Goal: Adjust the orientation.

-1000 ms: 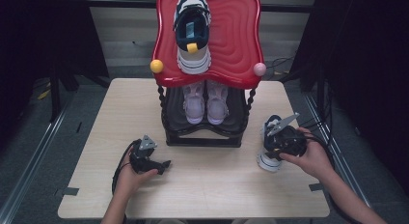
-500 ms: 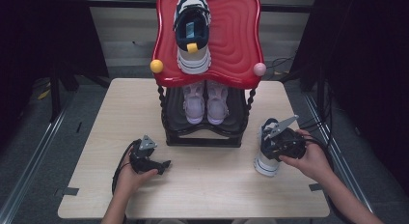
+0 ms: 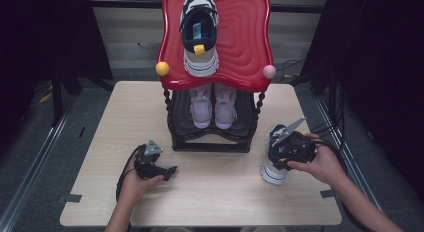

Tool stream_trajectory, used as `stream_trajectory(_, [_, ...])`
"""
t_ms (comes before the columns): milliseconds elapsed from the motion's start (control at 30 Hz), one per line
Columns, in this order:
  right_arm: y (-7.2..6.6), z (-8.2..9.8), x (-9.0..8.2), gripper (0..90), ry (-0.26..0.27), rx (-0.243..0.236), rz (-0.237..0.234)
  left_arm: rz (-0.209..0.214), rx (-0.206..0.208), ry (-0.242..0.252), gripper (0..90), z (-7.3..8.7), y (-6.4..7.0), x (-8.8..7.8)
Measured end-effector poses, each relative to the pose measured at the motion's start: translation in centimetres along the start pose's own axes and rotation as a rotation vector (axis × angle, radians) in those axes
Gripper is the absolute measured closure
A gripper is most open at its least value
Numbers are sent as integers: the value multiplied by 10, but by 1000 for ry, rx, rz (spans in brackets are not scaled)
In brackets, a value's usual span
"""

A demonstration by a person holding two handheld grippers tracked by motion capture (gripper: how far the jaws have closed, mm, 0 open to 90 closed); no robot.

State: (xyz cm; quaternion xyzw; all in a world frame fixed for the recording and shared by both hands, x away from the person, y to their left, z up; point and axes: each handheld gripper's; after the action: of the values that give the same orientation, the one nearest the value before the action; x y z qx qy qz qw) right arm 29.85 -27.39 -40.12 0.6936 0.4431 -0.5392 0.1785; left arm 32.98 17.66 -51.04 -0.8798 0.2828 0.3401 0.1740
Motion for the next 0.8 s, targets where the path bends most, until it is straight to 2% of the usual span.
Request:
stream_trajectory(167, [3,-2,2,538,-38,13,-11,0,0,0,50,0,0,0])
stream_trajectory(400, [6,-7,6,534,-97,7,-23,0,-1,0,50,0,0,0])
stream_trajectory(667, [6,-16,17,532,-205,-6,-28,0,0,0,50,0,0,0])
stream_trajectory(700, [7,-17,17,532,-211,-12,-31,0,0,0,50,0,0,0])
stream_trajectory(733, [6,-18,19,532,-217,5,-44,0,-2,1,50,0,0,0])
stream_trajectory(800, [7,-19,22,533,-233,-9,-38,0,-1,0,50,0,0,0])
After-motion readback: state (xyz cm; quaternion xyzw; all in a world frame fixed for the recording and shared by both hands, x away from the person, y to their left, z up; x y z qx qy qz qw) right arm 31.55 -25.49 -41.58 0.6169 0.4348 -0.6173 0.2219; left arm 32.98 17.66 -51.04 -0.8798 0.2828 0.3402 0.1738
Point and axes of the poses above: each handheld gripper's, and its own axes: x roughly forward along the jaws, z roughly out of its underside, y roughly to its right, and after that the axes turned 11 degrees about -z, right-handed
